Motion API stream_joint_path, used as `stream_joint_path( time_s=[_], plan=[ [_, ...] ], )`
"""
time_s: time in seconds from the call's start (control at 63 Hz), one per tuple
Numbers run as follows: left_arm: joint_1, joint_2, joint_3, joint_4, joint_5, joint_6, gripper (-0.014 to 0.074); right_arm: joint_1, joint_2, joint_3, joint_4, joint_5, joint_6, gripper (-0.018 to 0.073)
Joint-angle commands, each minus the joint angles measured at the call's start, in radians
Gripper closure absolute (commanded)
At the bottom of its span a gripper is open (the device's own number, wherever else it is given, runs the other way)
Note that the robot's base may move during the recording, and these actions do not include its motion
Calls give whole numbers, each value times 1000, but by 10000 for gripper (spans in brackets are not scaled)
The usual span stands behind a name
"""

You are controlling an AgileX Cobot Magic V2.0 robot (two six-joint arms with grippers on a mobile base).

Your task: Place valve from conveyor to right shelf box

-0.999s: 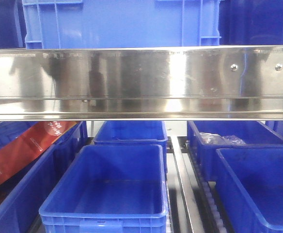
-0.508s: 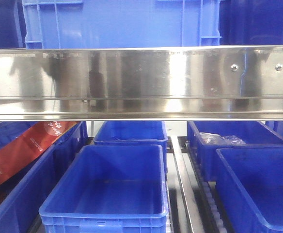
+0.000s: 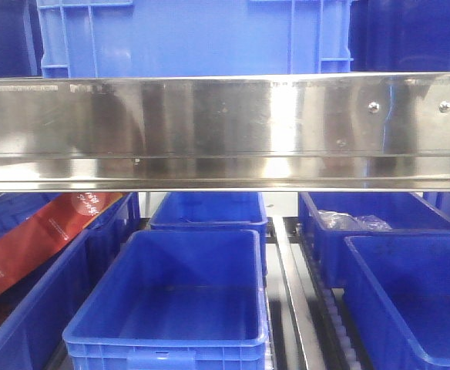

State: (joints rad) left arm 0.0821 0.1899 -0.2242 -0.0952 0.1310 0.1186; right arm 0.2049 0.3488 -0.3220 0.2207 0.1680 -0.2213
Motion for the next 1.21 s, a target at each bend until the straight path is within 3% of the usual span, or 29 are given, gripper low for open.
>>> stream_joint_path(
  time_s=[0.0,0.19,0.238,1.19],
  plan=[
    [22,-80,84,2,-64,-7,707,0,-7,1,-7,-19,-8,715],
    [25,-190,224,2,-170,-7,707,0,-7,1,-7,-19,-8,715],
    [23,-190,224,8,-118,-7,707,0,-7,1,-7,-17,-8,715],
    [23,-190,224,12,-122,-7,707,0,-10,1,-7,-19,-8,715]
  ],
)
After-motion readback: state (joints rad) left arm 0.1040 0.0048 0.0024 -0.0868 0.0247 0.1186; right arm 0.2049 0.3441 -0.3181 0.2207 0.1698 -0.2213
